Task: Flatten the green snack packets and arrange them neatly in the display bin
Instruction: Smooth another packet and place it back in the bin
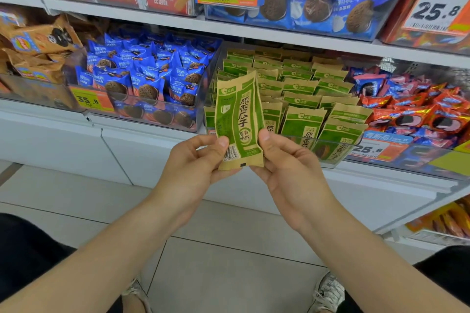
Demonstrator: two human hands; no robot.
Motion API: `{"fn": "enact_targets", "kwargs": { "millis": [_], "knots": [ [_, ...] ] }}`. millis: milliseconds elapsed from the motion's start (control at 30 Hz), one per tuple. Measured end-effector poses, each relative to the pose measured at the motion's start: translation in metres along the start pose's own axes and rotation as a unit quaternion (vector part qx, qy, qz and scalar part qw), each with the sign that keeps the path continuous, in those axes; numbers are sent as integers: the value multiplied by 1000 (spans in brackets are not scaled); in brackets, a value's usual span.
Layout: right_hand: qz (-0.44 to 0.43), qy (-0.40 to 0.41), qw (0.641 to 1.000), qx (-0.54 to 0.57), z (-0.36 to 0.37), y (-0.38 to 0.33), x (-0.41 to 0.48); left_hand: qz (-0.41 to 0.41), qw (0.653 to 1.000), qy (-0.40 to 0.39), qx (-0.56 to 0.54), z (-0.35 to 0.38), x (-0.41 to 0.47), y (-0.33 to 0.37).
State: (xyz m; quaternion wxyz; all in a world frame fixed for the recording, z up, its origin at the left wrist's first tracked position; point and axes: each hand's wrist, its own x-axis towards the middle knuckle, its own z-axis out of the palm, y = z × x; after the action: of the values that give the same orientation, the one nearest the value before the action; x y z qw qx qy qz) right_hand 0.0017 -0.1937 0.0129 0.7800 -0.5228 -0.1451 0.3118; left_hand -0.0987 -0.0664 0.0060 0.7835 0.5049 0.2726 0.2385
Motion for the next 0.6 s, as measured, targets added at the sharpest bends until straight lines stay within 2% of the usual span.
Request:
{"fn": "enact_targets", "kwargs": {
  "millis": [100, 200, 367, 500, 600],
  "knots": [
    [-123, 42, 981, -143, 0, -2, 1, 100, 985, 24, 137, 3, -3, -1],
    [-183, 48, 963, -193, 3, -5, 0, 116, 978, -67, 160, 7, -12, -3],
    [-141, 45, 976, -159, -2, -1, -1, 130, 956, -155, 215, -3, -9, -6],
    [-78, 37, 992, -96, -5, -2, -2, 155, 935, -175, 267, -6, -7, -7],
    [-23, 7, 997, -71, -6, -6, -1, 148, 940, -179, 248, -7, -5, -8]
  ]
}}
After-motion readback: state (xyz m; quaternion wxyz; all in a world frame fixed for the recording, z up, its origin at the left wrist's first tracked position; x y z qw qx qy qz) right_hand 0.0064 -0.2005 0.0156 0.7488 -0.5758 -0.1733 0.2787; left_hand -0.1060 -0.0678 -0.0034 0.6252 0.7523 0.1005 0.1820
